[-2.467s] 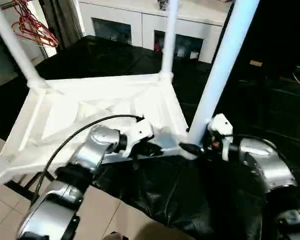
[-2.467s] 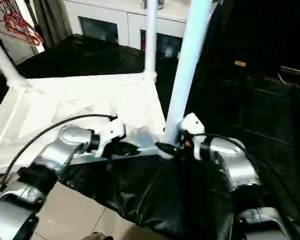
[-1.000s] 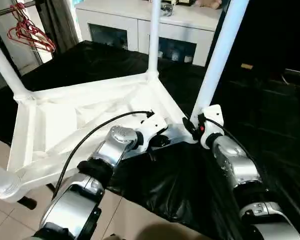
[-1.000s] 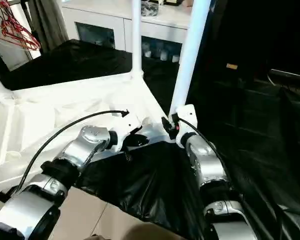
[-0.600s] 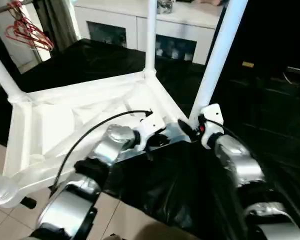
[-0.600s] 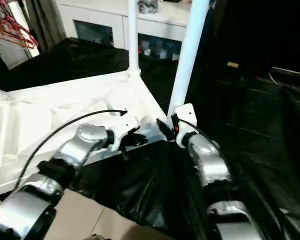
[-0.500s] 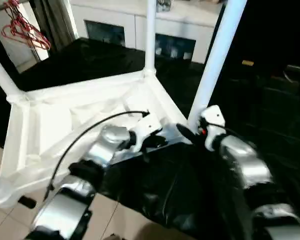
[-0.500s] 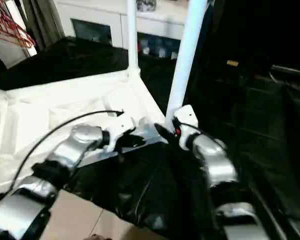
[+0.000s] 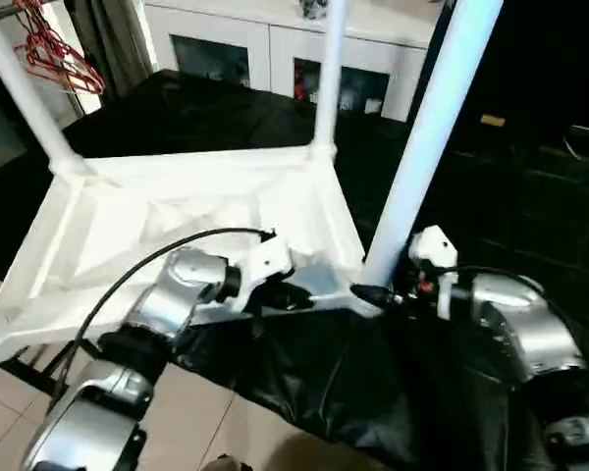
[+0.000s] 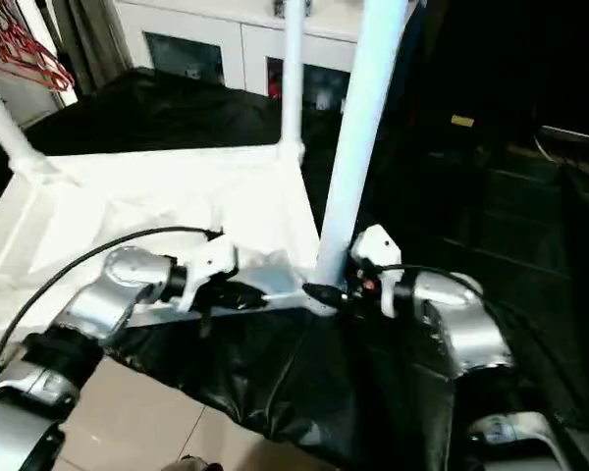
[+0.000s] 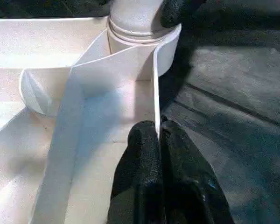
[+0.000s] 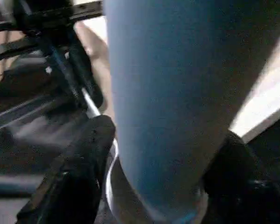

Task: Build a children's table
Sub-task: Rotate leg to tighten

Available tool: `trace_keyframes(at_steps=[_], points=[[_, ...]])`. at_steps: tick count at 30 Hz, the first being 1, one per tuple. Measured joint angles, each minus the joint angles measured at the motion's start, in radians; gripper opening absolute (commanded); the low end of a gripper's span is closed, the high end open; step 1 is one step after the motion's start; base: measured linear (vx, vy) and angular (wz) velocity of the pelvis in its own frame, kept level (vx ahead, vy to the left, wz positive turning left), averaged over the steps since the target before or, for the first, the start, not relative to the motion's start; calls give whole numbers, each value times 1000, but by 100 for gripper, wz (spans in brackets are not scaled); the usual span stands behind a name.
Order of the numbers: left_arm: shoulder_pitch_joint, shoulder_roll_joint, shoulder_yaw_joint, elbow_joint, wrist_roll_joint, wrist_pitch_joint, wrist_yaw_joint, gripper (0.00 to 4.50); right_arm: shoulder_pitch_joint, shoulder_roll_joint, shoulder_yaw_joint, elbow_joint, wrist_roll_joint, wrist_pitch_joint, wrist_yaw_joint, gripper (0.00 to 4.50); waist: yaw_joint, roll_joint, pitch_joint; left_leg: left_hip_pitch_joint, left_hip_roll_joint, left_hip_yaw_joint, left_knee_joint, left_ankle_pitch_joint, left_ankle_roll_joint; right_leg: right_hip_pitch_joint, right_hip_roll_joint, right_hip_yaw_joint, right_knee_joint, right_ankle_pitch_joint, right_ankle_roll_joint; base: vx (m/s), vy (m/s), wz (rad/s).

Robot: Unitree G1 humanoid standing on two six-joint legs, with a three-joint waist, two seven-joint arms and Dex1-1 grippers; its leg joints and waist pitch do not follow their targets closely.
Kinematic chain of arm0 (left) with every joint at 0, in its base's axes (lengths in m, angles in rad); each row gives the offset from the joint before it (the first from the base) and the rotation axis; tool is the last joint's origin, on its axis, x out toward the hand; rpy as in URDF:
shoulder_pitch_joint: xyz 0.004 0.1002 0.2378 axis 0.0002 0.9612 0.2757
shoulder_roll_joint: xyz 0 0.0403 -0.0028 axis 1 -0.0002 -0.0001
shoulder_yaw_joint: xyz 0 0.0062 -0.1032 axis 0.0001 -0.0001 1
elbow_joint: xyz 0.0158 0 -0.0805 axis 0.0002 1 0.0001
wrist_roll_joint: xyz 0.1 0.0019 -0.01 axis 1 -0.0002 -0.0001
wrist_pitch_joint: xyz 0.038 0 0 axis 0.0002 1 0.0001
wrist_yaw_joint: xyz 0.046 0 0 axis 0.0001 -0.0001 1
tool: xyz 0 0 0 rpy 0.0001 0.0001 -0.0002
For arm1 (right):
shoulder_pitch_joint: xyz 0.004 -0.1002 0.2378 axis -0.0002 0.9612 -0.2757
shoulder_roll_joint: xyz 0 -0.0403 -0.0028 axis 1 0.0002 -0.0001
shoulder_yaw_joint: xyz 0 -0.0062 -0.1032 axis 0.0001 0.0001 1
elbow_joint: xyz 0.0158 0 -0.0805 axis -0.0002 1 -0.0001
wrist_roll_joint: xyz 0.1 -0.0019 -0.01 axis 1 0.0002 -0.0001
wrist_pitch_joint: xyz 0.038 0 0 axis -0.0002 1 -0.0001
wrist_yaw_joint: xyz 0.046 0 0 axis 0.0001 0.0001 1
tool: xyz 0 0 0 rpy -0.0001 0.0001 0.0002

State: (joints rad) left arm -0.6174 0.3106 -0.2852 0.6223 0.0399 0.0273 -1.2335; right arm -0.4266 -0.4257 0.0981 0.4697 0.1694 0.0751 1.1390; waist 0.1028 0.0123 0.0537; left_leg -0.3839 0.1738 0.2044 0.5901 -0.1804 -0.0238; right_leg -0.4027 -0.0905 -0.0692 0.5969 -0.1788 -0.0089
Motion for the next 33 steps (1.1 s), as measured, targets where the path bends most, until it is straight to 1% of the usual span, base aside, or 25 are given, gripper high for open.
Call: trace_keyframes(at_steps=[2, 3, 5, 9, 18, 22, 26, 28, 31, 33], points=[[4, 8, -3, -6, -6, 2, -17, 0, 1, -8, 4, -1, 1, 0, 18, 248, 1, 0, 0, 0, 0, 0, 0, 0, 0, 0, 0, 0, 0, 0, 0, 0, 0, 0], [9, 12, -3, -12, -7, 3, -20, 0, 1, -11, 8, -7, 3, 0, 26, 248, 2, 0, 0, 0, 0, 0, 0, 0, 0, 0, 0, 0, 0, 0, 0, 0, 0, 0], [12, 16, -3, -21, -9, 4, -27, 0, 1, -15, 12, -17, 8, 3, 33, 219, 4, 0, 0, -1, 0, 0, 0, 0, 0, 0, 0, 0, 0, 0, 0, 0, 0, 0], [15, 18, -3, -29, -11, 10, -29, 0, 1, -19, 16, -21, 12, 4, 38, 205, 6, 0, 0, -1, 0, 0, 0, 0, 0, -1, 0, 0, 0, 0, 0, 0, 0, 0], [21, 25, -4, -38, -16, 18, -38, 0, 7, -20, 20, -32, 14, 12, 47, 201, 6, 0, 0, -1, 0, 0, 1, 0, 0, -1, 0, 0, 1, 0, 0, 0, 0, 0], [22, 17, -6, -38, -13, 26, -20, 0, 20, -13, 16, -39, 17, 21, 27, 201, 9, 0, 0, 0, 0, 0, 1, 0, 0, 0, 0, 0, 1, 0, 0, 0, 0, 0], [15, -14, 2, -15, -5, 43, 53, 0, 33, 35, -2, -32, 3, 24, -84, 200, 8, -1, 0, 2, 0, 0, 3, 0, 0, 1, 0, 0, 4, 0, 0, 0, 0, 0], [-15, -48, 8, 28, 14, 63, 131, 0, 31, 97, -35, -9, -24, 22, -229, 200, 3, -3, -1, 5, 0, 0, 3, 1, -1, 3, 0, 1, 4, 0, 0, 0, 0, 0], [-35, -90, 14, 62, 33, 84, 207, 0, 26, 155, -60, 13, -46, 22, -385, 200, -8, -3, -1, 9, -1, 0, 3, 1, -2, 7, -1, 1, 3, -3, 6, 0, 0, 0], [-60, -123, 17, 96, 42, 106, 273, 0, 14, 205, -82, 30, -65, 30, -511, 200, -11, -4, -1, 11, -1, 0, 3, 1, -2, 9, -1, 1, 2, -4, 6, 0, 0, 0]])
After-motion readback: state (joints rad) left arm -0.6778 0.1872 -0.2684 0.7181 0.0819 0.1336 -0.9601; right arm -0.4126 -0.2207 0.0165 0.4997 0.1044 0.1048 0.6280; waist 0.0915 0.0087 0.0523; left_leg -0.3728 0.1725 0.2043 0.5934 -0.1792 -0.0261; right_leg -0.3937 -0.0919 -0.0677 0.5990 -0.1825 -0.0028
